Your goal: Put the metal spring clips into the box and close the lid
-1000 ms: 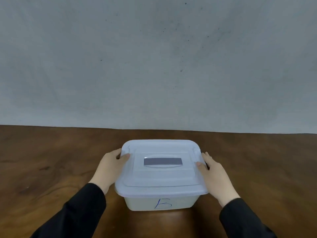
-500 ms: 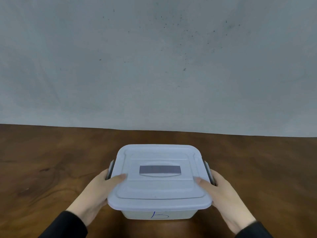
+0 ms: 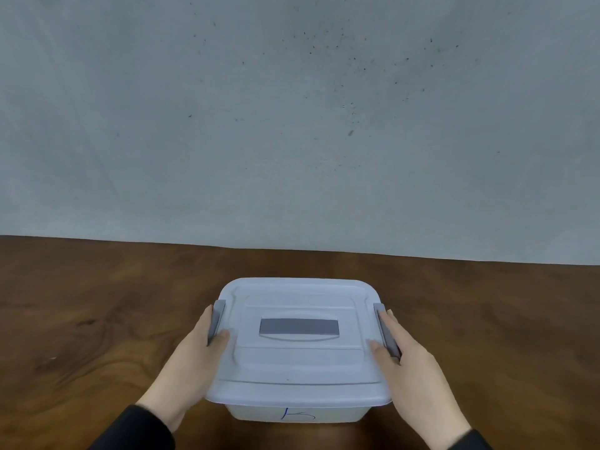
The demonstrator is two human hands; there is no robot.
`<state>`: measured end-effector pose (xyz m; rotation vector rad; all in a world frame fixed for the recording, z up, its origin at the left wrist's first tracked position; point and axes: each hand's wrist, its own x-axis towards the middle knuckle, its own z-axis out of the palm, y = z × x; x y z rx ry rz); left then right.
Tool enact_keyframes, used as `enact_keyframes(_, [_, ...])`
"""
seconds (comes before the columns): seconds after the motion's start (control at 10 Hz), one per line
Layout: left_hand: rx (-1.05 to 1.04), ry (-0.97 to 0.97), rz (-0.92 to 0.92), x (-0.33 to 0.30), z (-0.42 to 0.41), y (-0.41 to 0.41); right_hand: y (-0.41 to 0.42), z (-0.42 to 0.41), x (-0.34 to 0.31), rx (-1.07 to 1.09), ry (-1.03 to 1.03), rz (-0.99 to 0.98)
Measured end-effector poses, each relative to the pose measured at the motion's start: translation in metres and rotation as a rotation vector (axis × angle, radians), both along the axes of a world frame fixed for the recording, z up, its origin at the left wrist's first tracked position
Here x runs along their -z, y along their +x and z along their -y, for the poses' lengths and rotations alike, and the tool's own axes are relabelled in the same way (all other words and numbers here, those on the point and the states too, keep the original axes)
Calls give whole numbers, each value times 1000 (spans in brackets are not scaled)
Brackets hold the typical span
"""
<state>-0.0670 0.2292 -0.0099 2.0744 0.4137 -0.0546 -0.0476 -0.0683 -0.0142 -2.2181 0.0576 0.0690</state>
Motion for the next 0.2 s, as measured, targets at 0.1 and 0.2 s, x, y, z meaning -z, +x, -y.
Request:
enact_keyframes(0.1, [-7,-6,-3,-5,2,3,1,1,6,7,60,-24])
enact_keyframes(0.2, [-139,-103,103,-8,4,-7,-3,6,3,67,230,62])
